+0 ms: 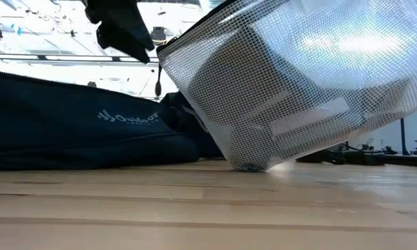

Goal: Unpack backpack
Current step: Remove the transparent pack from zip bag

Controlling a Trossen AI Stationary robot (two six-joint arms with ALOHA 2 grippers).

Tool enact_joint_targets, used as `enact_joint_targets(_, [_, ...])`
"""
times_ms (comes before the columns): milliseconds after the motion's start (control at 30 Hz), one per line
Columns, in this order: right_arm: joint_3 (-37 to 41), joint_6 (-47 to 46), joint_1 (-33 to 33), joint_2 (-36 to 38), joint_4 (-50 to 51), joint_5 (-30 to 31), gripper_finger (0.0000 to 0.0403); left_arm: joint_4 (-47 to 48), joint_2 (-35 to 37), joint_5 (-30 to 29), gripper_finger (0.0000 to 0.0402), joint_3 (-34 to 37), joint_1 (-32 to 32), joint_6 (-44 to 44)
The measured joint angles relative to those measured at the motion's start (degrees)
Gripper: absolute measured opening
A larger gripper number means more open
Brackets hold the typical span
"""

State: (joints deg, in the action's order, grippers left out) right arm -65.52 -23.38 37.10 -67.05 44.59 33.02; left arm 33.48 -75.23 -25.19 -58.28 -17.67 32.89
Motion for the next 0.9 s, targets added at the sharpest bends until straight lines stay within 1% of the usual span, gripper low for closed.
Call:
enact_joint_targets(67, [0.0,-0.7,0.0,0.0,0.9,-0.5,0.0,-1.4,0.7,-2.0,0.0201,0.0,0.0,0.4])
enact_joint_targets(167, [0.0,-2.0,-0.1,-0.1,2.2,-2.6,0.0,-4.7,0.8,-2.1,0.0201,0.0,0.0,-1.4])
enact_joint_targets(233, [0.0,-2.1,-0.1,-0.1,2.4,-3.3,0.0,-8.7,0.0,-1.5,0.0201,0.0,0.0,-2.9])
enact_joint_targets(367, [0.0,-2.1,-0.1,-0.1,2.3,-3.2,0.0,-19.5,-3.8,6.1,0.0201,0.0,0.0,-9.5])
enact_joint_targets(433, [0.0,-2.1,-0.3,-0.1,2.0,-3.2,0.0,-24.8,-6.2,8.8,0.0201,0.0,0.0,-12.7])
enact_joint_targets(533, [0.0,-2.1,-0.9,-0.1,1.7,-3.2,0.0,-32.4,-9.2,9.8,0.0201,0.0,0.0,-15.9])
enact_joint_targets(633, [0.0,-2.1,-1.6,-0.3,1.6,-3.2,0.0,-39.0,-11.5,10.6,0.0201,0.0,0.1,-16.1])
enact_joint_targets(733, [0.1,-2.1,-2.3,-0.8,1.6,-3.2,0.0,-41.9,-13.0,13.0,0.0201,0.0,0.1,-16.2])
enact_joint_targets(900, [0.1,-2.1,-3.2,-1.8,1.5,-3.1,0.0,-42.1,-15.2,13.1,0.0201,0.0,0.1,-15.4])
